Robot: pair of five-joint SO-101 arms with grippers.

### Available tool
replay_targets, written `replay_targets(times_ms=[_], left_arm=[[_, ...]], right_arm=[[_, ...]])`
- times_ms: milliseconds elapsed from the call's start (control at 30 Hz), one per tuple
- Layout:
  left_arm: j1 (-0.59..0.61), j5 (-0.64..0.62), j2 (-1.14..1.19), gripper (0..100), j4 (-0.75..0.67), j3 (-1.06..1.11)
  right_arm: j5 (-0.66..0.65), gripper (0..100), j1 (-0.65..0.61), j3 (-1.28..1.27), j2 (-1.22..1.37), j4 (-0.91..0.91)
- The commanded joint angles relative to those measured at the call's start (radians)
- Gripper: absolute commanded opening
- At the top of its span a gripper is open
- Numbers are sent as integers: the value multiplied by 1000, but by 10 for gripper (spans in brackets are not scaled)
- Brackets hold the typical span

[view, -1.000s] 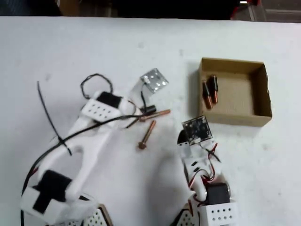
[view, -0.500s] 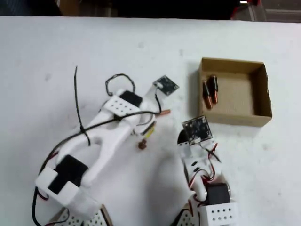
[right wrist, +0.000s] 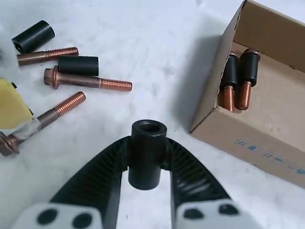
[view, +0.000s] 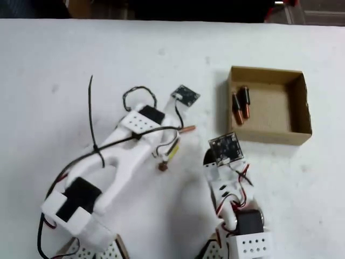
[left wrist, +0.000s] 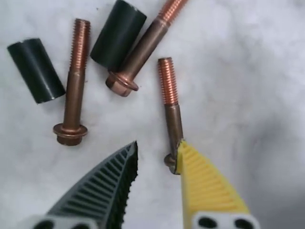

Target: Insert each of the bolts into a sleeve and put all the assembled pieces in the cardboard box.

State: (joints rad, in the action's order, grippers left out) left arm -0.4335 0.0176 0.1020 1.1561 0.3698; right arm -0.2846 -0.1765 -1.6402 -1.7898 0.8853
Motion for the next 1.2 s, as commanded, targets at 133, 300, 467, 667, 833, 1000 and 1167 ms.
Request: replay_targets(times_ms=[133,300,467,667,833,1000,1167], left_arm=[[-16,-31,-5,161,-60,37],[-70,-43,-5,161,-94,77],[-90,-40,-5,161,-92,81],[-88,-38,-5,161,-94,83],[-87,-37,39,161,-101,77],[-73,-37,150,161,-161,66],[-42,-37,162,158,-129,15]], right_arm=[[3,17,-7,8,-10,-27],[3,17,-10,0,-10,-27],[3,17,-10,0,-10,-27],[3,17,-8,0,-10,-27],[3,17,-8,0,-10,-27],[3,17,-7,0,-10,-27],[3,17,-7,0,-10,-27]])
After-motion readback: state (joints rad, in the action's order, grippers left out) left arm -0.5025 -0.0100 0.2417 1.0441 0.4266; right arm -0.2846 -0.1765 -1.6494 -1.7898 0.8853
